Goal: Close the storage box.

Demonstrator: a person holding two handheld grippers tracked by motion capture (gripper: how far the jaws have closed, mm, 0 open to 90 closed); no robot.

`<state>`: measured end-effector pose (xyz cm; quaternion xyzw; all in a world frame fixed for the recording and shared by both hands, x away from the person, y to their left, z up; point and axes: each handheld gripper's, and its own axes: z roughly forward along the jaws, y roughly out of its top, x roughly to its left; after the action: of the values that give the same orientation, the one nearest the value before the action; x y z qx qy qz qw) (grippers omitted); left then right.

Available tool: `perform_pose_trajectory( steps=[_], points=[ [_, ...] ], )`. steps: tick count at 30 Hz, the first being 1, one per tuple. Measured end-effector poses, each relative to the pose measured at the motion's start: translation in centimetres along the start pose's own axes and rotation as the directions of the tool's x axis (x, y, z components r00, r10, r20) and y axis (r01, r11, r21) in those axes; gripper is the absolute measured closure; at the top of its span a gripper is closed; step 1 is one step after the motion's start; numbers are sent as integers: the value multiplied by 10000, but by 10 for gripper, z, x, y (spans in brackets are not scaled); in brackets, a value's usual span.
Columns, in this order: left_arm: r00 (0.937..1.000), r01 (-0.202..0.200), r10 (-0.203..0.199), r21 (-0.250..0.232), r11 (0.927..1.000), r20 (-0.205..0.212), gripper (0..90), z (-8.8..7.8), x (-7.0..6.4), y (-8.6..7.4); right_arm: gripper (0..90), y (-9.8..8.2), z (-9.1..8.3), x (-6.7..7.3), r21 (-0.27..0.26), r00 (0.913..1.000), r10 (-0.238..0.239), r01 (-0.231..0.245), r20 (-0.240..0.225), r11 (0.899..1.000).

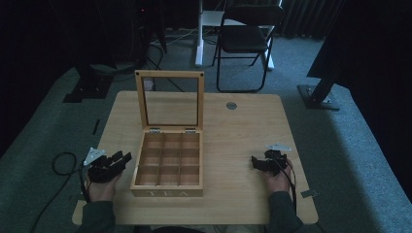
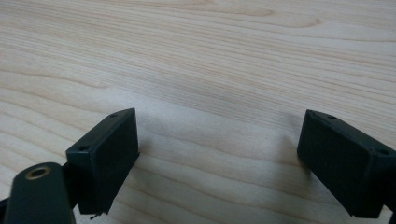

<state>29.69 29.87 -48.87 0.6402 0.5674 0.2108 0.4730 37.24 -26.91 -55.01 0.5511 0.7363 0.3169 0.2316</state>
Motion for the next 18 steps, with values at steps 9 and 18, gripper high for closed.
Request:
perform_pose_trajectory(
  steps=[9, 18],
  points=[
    [9994, -257, 253, 173, 9995, 217, 560, 3, 0, 10, 357, 4, -4, 3, 132, 9996, 208, -210, 193, 9997],
    [9988, -438, 432, 273, 9987, 235, 561, 5, 2, 14, 510, 20, -17, 22, -151, 9984, 155, -164, -552, 9998]
  ],
)
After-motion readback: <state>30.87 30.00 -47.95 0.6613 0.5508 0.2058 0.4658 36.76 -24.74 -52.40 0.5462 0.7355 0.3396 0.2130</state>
